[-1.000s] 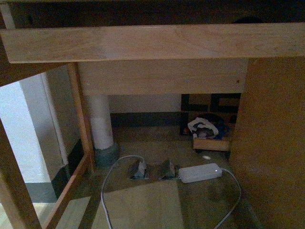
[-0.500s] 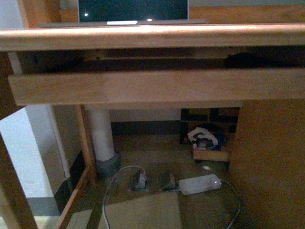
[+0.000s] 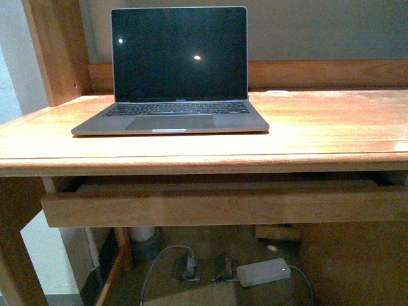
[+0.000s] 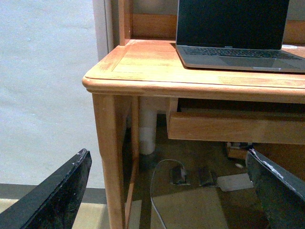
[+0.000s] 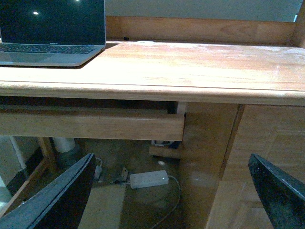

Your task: Place mouse

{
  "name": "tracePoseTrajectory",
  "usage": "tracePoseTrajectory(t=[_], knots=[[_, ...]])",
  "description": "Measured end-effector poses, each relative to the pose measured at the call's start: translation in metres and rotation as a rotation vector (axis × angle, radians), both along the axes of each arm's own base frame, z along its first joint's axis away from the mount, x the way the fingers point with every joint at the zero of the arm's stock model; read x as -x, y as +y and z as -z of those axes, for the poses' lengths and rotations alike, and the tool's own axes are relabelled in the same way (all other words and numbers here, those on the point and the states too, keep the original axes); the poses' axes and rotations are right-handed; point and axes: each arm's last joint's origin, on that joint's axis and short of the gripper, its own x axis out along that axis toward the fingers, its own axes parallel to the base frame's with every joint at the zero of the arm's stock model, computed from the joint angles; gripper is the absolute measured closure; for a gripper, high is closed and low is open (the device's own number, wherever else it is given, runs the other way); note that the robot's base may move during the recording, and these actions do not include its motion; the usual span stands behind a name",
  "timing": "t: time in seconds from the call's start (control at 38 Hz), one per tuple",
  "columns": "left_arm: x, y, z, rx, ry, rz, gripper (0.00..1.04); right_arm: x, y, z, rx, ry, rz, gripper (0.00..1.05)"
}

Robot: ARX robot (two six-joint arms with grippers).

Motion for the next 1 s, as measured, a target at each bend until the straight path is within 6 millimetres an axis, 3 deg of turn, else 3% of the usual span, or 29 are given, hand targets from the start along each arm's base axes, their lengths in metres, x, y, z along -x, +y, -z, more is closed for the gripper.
tracePoseTrajectory(t=[0.21,0.37,0.55,0.71,1.0], knots=[[-0.004,-0.003,-0.007,0.023,-0.059,0.042,0.07,0.000,0.000,0.000,0.000,0.001,0.000,0.07],[-0.030,-0.011,-0.014,0.169,-0.020,0.165,0.07,0.000,0.000,0.000,0.000,0.002,0.000,0.07],[-0.071,-0.024,-0.014,0.476,0.046,0.234,0.07,0.000,0.000,0.000,0.000,0.001,0.000,0.07],[-0.094,-0.034,-0.008,0.642,0.087,0.263,0.07,0.000,0.000,0.000,0.000,0.001,0.000,0.07],[-0.137,-0.056,0.025,0.934,0.192,0.281,0.07,0.000,0.000,0.000,0.000,0.001,0.000,0.07]])
